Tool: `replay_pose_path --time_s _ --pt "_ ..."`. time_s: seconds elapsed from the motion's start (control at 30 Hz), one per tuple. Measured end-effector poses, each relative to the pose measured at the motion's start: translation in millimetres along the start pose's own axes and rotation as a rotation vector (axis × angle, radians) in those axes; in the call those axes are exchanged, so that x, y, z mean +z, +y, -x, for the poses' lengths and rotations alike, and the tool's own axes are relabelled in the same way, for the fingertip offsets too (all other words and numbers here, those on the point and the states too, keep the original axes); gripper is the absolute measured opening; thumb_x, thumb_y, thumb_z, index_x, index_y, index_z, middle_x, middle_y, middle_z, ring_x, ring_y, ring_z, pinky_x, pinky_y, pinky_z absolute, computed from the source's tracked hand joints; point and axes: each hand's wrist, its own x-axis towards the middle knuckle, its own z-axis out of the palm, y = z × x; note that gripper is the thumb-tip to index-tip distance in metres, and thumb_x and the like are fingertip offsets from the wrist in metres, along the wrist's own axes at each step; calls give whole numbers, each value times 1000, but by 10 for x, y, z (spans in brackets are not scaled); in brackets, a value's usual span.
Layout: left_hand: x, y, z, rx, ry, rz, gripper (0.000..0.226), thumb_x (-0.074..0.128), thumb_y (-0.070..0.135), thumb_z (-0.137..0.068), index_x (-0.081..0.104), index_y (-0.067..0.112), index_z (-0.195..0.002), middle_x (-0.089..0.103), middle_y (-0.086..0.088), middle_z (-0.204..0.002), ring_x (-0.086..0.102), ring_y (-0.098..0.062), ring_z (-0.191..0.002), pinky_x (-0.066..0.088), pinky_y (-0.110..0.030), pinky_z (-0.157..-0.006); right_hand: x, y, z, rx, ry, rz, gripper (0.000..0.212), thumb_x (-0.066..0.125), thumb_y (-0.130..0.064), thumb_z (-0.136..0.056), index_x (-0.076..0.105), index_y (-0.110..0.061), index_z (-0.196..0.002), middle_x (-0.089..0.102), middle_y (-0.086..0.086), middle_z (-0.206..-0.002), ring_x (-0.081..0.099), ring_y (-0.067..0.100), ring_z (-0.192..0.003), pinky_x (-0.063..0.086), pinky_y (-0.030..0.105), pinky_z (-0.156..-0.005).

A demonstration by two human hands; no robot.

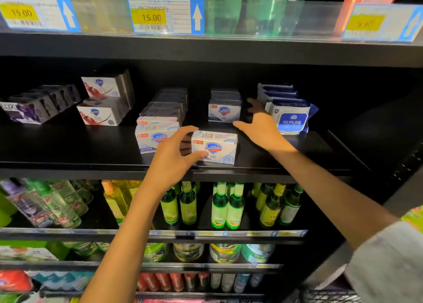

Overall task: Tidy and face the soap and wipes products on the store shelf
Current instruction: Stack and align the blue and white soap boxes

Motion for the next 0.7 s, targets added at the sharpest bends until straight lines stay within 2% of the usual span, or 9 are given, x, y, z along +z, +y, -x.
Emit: replay_pose_path --time_s 0.07,0.13,0.17,0.23,0.33,0.47,0.53,0.63,0.7 --pt "27 32 -3 -15 19 -27 61 85 23 -86 56 28 -140 67 12 -118 64 5 -103 51 -4 -82 -152 52 243 -32 -99 60 65 74 -35 -96 47 -15 -152 57 9 -150 55 26 -137 46 37 -112" --pt "78 65 -40 -22 55 -78 61 85 22 -87 56 25 -140 69 6 -122 64 -1 -107 51 -7 -84 -316 126 456 -92 -195 139 54 71 -43 -97 56 -26 -146 58 -4 -148 53 15 -136 42 30 -112" --pt "111 90 -72 -27 76 -111 61 84 22 -87 56 24 -142 70 3 -126 64 -6 -112 50 -10 -87 -400 159 564 -103 -236 171 49 69 -47 -97 58 -31 -142 57 -12 -144 52 9 -133 39 26 -109" --pt "198 138 -154 -35 110 -187 63 83 23 -89 54 22 -145 70 -3 -131 64 -17 -121 53 -28 -95 -529 233 748 -95 -312 206 48 67 -53 -96 59 -37 -140 54 -21 -139 48 2 -128 34 21 -106" --pt "348 217 -297 -41 98 -261 63 81 22 -91 51 19 -147 68 -7 -136 62 -25 -126 53 -42 -101 -595 373 883 -132 -371 210 57 67 -64 -89 58 -42 -140 49 -23 -149 41 0 -140 30 22 -114" --pt "498 275 -545 -36 87 -300 59 81 21 -91 55 14 -144 67 -8 -137 63 -25 -126 52 -39 -103 -575 462 875 -139 -389 201 65 70 -71 -82 56 -49 -141 40 -24 -159 32 0 -149 27 32 -125" --pt "540 246 -700 -57 98 -304 56 83 23 -89 60 11 -139 69 -9 -134 66 -25 -122 52 -36 -99 -574 469 861 -128 -381 184 65 71 -72 -79 57 -52 -139 40 -26 -158 33 0 -149 28 34 -125" --pt "587 175 -908 -125 130 -311 44 83 28 -89 68 5 -123 72 -14 -120 70 -29 -109 53 -33 -86 -577 496 858 -115 -364 175 66 71 -76 -77 57 -55 -138 41 -30 -156 35 0 -147 32 37 -124" --pt "625 127 -1010 -152 156 -298 41 82 27 -90 69 2 -119 72 -16 -118 71 -30 -106 54 -33 -85 -571 518 854 -120 -346 157 65 72 -76 -76 59 -54 -136 43 -30 -154 35 1 -146 33 39 -123"
